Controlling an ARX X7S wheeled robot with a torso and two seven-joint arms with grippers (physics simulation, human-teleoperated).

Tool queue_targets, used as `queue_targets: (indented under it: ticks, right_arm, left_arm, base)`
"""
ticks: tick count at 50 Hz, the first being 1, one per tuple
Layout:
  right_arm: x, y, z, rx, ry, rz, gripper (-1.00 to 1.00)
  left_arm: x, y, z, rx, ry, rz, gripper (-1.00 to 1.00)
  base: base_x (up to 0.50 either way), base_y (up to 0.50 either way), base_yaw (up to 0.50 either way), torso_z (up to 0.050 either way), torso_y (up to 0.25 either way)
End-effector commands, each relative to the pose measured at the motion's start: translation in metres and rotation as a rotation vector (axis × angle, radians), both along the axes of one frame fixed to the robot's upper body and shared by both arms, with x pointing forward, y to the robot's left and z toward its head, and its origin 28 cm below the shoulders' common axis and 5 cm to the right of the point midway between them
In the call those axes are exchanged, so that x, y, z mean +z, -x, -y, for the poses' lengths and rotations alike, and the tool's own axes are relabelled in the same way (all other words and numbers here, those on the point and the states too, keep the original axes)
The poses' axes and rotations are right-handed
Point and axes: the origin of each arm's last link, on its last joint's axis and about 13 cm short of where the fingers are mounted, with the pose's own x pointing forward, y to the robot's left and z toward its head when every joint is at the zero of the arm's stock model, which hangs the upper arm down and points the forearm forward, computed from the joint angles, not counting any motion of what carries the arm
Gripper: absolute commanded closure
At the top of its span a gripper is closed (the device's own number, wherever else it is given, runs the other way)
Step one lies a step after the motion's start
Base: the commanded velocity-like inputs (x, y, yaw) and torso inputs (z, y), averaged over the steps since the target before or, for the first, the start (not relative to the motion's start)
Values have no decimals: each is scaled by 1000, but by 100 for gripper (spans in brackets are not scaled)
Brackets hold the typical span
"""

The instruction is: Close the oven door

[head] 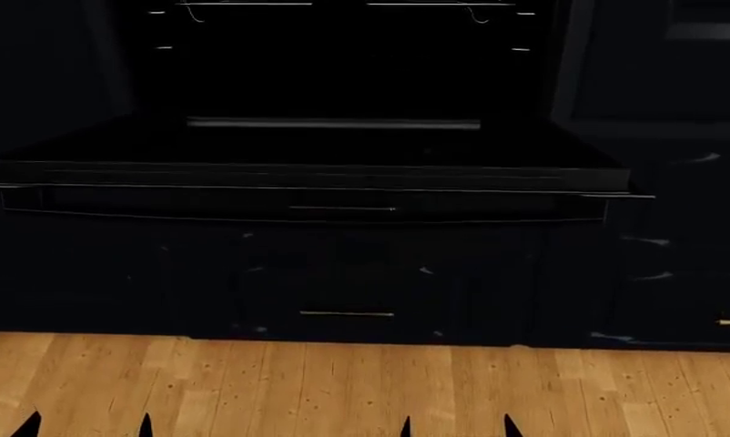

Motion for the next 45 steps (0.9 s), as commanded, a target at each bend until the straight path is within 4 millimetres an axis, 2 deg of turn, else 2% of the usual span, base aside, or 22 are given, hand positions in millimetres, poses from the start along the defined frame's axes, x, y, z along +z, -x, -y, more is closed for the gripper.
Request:
queue_targets:
  ticks: [1, 45]
  right_arm:
    - [0, 0, 0, 1, 1, -3, -100]
    - [-1, 0, -1, 4, 7, -8, -100]
  left_arm:
    - [-1, 0, -1, 3, 0, -7, -100]
    - [0, 1, -2, 2, 9, -8, -100]
  base:
    - [0, 0, 0, -31, 0]
    - [0, 0, 0, -34, 0]
